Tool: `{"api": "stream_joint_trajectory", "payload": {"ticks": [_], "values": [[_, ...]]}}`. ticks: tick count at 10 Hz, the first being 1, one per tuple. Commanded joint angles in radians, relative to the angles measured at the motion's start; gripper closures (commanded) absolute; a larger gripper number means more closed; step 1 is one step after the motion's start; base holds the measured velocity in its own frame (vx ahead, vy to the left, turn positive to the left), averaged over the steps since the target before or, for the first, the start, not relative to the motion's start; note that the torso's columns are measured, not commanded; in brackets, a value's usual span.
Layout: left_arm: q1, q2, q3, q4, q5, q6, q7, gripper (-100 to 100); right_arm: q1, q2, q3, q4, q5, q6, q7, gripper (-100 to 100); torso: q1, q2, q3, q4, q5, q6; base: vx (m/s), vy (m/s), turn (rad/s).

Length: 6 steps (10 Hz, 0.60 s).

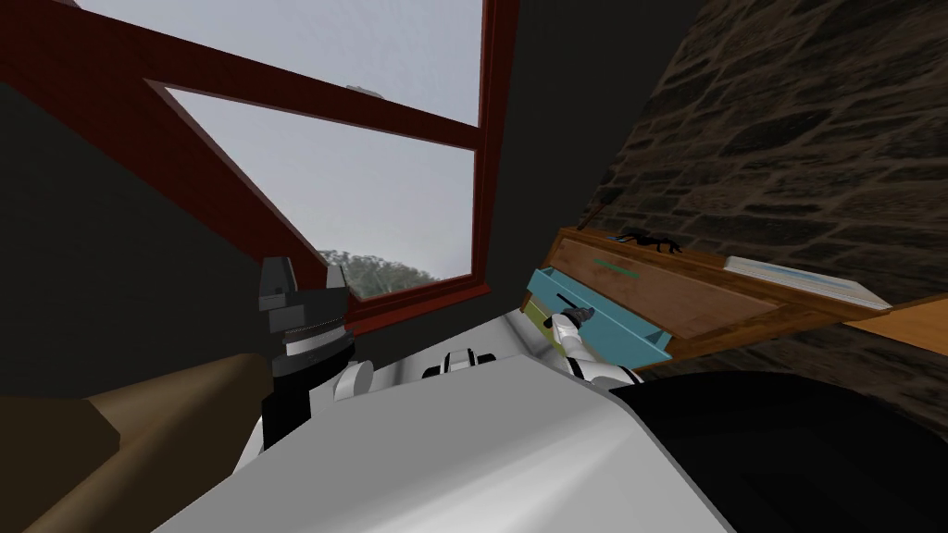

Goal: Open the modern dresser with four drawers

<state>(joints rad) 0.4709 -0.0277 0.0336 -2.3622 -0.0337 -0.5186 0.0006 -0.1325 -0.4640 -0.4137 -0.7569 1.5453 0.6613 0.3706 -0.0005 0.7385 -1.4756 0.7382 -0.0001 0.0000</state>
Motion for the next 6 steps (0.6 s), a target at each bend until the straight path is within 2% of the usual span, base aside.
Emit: {"api": "stream_joint_trajectory", "payload": {"ticks": [1,3,4,6], "values": [[0.0,0.0,0.0,0.0,0.0,0.0,0.0,0,-0.046,-0.053,-0.019,0.038,-0.029,-0.042,0.046,-100,0.001,0.0,0.0,0.0,0.0,0.0,-0.032,0.082,-0.022],[0.0,0.0,0.0,0.0,0.0,0.0,0.0,0,-0.076,-0.086,-0.029,0.064,-0.045,-0.067,0.067,-100,0.001,0.0,0.0,0.0,0.0,0.0,-0.036,0.077,-0.02],[0.0,0.0,0.0,0.0,0.0,0.0,0.0,0,-0.105,-0.12,-0.04,0.091,-0.06,-0.092,0.089,-100,0.0,0.0,0.0,0.0,0.0,0.0,-0.023,0.093,-0.018],[0.0,0.0,0.0,0.0,0.0,0.0,0.0,0,-0.096,-0.115,-0.037,0.086,-0.056,-0.088,0.083,-100,0.0,-0.001,-0.001,0.0,0.0,0.0,-0.017,0.047,-0.012]]}}
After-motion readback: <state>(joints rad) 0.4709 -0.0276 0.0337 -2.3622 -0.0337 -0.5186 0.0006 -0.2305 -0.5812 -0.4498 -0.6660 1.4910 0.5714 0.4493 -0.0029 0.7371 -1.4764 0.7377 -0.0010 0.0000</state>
